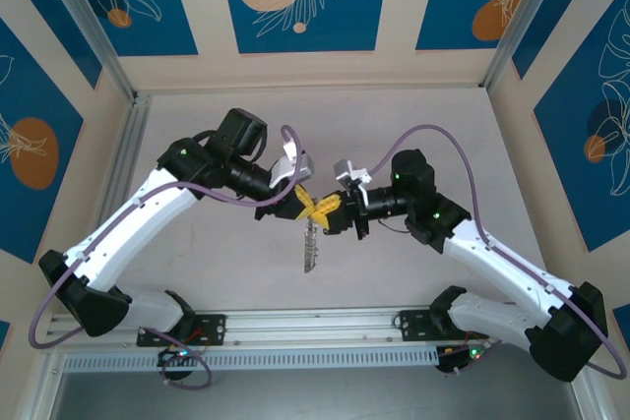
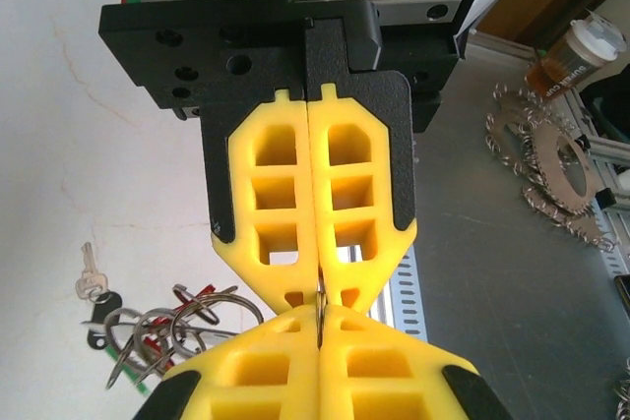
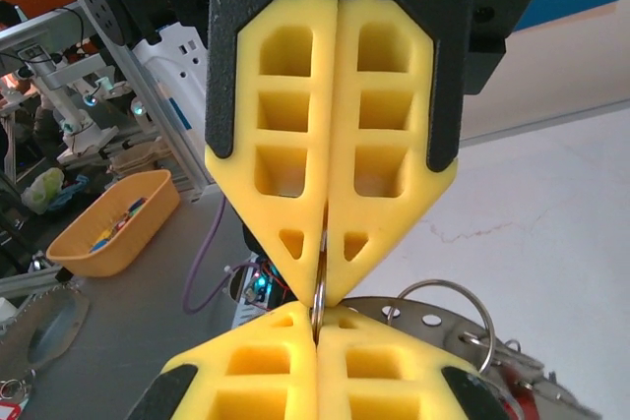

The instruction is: Put the keys on the keyring

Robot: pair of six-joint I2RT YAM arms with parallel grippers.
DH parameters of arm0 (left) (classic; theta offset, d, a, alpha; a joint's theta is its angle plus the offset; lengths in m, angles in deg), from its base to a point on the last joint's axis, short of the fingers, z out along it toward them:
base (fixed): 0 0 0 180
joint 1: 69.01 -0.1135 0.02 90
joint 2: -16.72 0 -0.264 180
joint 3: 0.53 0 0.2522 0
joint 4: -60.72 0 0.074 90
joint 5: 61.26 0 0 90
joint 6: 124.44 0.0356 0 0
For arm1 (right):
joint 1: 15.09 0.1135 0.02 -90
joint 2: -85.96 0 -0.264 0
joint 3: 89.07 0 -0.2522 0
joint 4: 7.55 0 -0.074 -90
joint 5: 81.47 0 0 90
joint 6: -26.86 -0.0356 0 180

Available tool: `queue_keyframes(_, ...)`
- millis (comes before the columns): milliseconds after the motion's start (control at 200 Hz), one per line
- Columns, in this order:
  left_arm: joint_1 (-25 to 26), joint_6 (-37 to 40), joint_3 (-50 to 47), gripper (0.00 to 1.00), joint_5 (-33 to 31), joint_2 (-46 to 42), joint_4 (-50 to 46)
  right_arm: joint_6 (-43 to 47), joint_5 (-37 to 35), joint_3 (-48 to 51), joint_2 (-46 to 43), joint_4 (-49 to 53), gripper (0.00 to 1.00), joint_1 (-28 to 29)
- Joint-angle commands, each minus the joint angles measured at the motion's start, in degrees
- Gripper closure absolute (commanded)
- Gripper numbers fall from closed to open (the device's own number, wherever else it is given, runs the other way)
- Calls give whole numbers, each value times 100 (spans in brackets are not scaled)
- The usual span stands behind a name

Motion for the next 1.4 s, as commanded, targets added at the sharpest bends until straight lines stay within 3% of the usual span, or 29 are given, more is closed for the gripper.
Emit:
queue_keyframes(0,62,81,54,100,86,16,-40,115,49,75,-273,-579,100,-4)
queue_keyframes(70,57,-18,-4,100,79,-24,124,92,58,127,-332,-670,100,-8)
queue_keyframes(150,47,-148,-107,81,144,-100,345,38,28,156,-359,-779,100,-48)
queue_keyframes(280,19,-546,-386,67,371,-294,932,-304,-44,337,-417,-1355,100,-142)
queue_keyframes(500,-50,-1473,-1147,59,603,-662,2474,-1156,-158,764,-486,-2693,100,-302)
queue_keyframes(565,-50,-1729,-1319,60,648,-694,2894,-1295,-237,846,-483,-2934,100,-311)
queue_keyframes(925,-64,-2478,-1863,100,613,-819,4254,-2044,-682,1361,-456,-4357,100,-322)
queue_keyframes(1015,-67,-2530,-1874,100,602,-817,4405,-2150,-723,1364,-388,-4548,100,-302)
queue_keyframes(1135,-86,-2210,-1728,100,336,-841,4027,-1785,-732,1177,-467,-3772,100,-178)
queue_keyframes(1280,-89,-1415,-1277,100,109,-759,2852,-643,-818,614,-866,-1535,71,-80)
queue_keyframes(1396,-88,-715,-796,100,-105,-563,1795,108,-864,212,-1023,-103,62,-140)
